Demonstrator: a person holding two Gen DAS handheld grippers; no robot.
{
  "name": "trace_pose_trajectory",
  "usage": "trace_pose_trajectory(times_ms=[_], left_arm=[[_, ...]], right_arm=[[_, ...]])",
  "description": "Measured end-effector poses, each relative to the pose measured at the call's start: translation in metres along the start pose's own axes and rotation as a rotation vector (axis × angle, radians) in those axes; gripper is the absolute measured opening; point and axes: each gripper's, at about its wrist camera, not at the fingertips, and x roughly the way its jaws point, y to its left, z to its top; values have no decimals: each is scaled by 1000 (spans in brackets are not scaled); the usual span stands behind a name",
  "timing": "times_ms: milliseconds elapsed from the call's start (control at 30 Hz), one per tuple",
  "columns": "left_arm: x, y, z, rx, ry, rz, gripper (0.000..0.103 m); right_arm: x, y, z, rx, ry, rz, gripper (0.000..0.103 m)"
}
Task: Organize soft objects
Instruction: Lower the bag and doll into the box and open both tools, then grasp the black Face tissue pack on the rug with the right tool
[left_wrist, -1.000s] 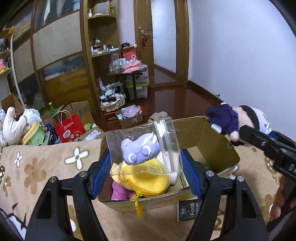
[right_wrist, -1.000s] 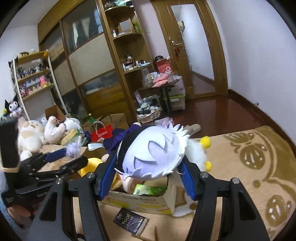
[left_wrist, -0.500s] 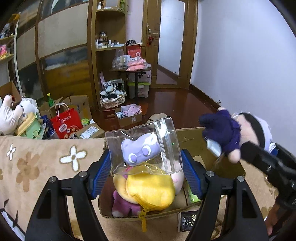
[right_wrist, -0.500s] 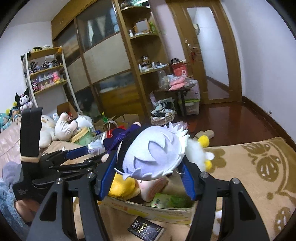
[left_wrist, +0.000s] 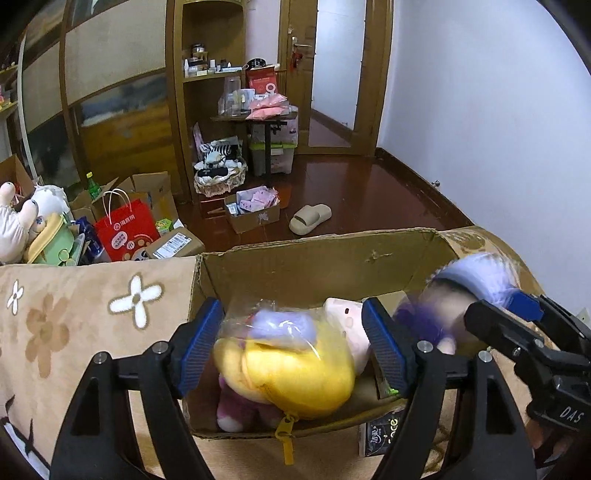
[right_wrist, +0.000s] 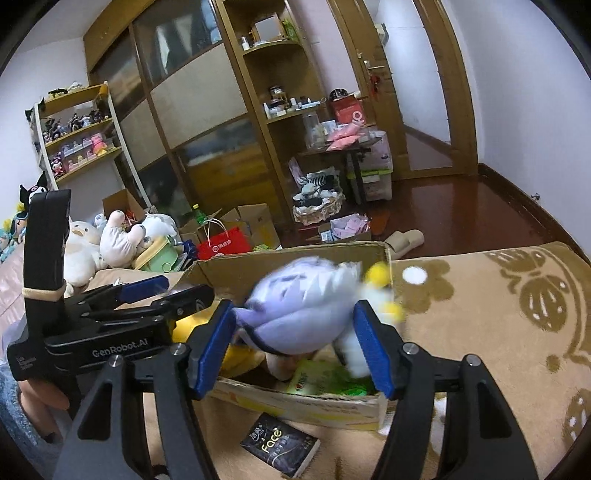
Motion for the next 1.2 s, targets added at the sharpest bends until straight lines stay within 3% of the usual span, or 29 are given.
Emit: trace_pose_trajectory(times_ms=[67, 200, 300, 400, 600, 1033, 1200], left_arm=[[-3, -1, -1, -2, -1, 16, 87], [-16, 3, -2, -24, -19, 17, 90], [-33, 8, -3, -48, -42, 42, 97], [-54, 10, -8, -42, -82, 114, 98], [-93, 18, -21, -41, -95, 166, 100], [-141, 11, -59, 16, -19, 143, 100], [-157, 9, -68, 49, -43, 149, 100]], right_arm=[[-3, -1, 1, 5, -6, -3, 79], [-13, 3, 1, -3, -17, -17, 84], [-21, 7, -1, -14, -16, -38, 90], [-32, 11, -6, -18, -18, -49, 91], [-48, 21, -15, -26, -3, -67, 100], [-61, 35, -47, -68, 85, -136, 101], [-59, 35, -58, -81, 115, -152, 101]])
